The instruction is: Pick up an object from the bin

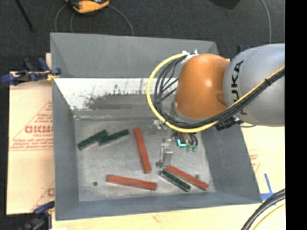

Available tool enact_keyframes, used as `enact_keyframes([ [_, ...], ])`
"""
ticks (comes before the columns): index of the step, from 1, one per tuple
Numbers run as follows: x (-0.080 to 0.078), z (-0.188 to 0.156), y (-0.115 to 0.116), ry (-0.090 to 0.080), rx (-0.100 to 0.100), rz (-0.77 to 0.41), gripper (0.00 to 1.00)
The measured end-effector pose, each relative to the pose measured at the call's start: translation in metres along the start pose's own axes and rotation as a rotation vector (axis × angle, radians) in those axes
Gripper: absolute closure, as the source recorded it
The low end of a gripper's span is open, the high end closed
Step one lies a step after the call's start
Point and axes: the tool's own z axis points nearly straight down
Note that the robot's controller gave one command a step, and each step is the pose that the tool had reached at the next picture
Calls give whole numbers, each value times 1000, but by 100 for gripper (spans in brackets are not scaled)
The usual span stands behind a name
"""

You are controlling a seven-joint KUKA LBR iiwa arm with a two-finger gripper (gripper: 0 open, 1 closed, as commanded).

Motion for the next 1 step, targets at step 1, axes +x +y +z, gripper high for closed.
enact_keyframes([
  [1,-1,-1,0,-2,0,1,0],
])
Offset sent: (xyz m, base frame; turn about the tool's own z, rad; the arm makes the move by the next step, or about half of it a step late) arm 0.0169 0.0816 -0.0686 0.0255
